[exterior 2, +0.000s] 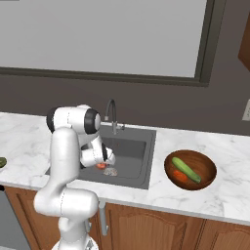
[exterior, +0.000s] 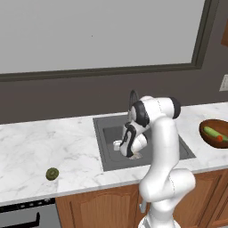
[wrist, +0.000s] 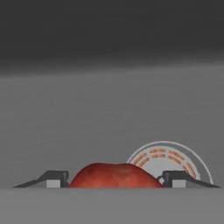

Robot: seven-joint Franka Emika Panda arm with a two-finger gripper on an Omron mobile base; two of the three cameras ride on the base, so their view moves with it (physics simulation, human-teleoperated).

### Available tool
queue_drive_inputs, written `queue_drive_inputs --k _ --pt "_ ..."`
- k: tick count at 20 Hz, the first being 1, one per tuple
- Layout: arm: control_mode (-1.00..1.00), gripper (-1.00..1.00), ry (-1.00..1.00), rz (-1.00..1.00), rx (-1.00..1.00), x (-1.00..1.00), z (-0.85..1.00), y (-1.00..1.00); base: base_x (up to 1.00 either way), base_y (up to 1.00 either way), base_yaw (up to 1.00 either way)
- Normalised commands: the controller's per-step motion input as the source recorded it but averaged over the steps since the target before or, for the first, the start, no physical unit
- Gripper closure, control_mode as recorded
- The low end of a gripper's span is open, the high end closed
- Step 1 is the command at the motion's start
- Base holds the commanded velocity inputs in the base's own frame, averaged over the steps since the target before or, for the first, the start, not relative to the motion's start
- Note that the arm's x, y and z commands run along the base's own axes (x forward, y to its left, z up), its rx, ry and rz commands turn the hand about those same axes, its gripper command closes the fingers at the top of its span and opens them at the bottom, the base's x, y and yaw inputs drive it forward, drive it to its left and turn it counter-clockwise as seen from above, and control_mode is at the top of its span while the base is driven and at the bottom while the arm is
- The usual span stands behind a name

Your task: There is a mixed pile of frozen fruits and vegetables on the counter. Locate all the frozen vegetables and place the items in a bowl on the counter. Take all the frozen fruits and defrost them in a running sink.

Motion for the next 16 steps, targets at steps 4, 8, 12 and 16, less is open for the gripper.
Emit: queue_drive_inputs --k 4,8,12,16 --pt "-1.0 -1.0 -0.01 0.0 0.0 0.01 0.1 -0.01 0.0 0.0 0.0" --pt "-1.0 -1.0 -0.09 0.0 0.0 -0.04 0.57 0.0 0.0 0.0 0.0" --pt "-1.0 -1.0 -0.08 0.0 0.0 -0.04 0.7 0.0 0.0 0.0 0.0" --pt "-1.0 -1.0 -0.04 0.03 -0.01 -0.17 0.7 0.15 0.0 0.0 0.0"
